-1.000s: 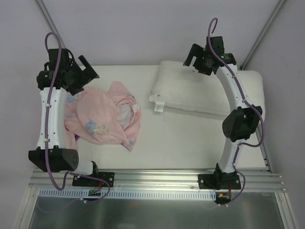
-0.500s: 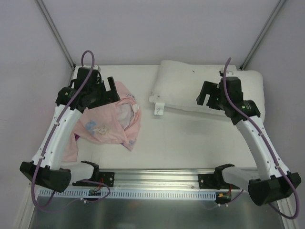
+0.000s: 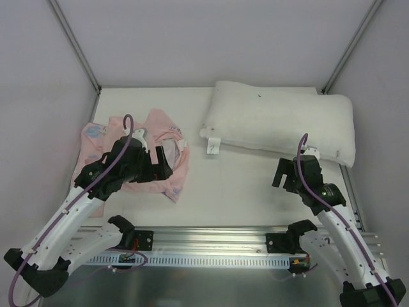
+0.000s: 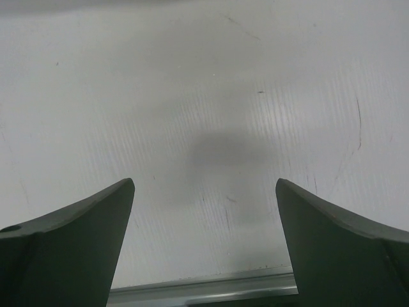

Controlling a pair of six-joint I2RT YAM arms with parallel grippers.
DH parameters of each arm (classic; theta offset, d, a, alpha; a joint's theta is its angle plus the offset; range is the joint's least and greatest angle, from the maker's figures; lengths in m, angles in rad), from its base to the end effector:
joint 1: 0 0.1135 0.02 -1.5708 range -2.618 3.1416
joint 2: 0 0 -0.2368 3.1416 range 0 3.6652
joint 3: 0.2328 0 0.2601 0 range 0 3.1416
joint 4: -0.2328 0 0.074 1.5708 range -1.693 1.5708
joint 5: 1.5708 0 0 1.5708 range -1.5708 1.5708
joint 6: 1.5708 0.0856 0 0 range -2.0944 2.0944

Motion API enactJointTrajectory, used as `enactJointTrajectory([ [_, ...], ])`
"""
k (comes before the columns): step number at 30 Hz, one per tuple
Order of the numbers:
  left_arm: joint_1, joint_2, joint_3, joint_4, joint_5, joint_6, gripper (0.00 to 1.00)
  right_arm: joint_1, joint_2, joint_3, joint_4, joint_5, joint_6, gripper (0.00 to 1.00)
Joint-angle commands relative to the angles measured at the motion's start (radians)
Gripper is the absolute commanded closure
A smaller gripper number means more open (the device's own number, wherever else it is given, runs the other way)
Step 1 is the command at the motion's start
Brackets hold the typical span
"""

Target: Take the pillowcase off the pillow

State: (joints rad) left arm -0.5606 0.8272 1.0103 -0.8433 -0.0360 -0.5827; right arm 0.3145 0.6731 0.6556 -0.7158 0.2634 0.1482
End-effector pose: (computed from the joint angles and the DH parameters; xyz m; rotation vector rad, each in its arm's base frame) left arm 0.1911 -0.1163 0.2950 -0.0456 2.2943 -0.5731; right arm 0.2022 0.0423 0.2118 -0.0552 2.2735 -0.0610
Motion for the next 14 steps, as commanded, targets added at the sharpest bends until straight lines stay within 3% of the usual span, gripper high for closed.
enactJointTrajectory([
  [1, -0.07, -0.034, -0.073, 0.041, -0.019, -0.103, 0.01, 0.009, -0.023, -0.022, 0.018, 0.007, 0.06, 0.04],
  [14, -0.248, -0.007, -0.118, 0.041, -0.088, -0.207, 0.01, 0.008, -0.02, -0.056, 0.045, 0.005, 0.086, 0.04],
])
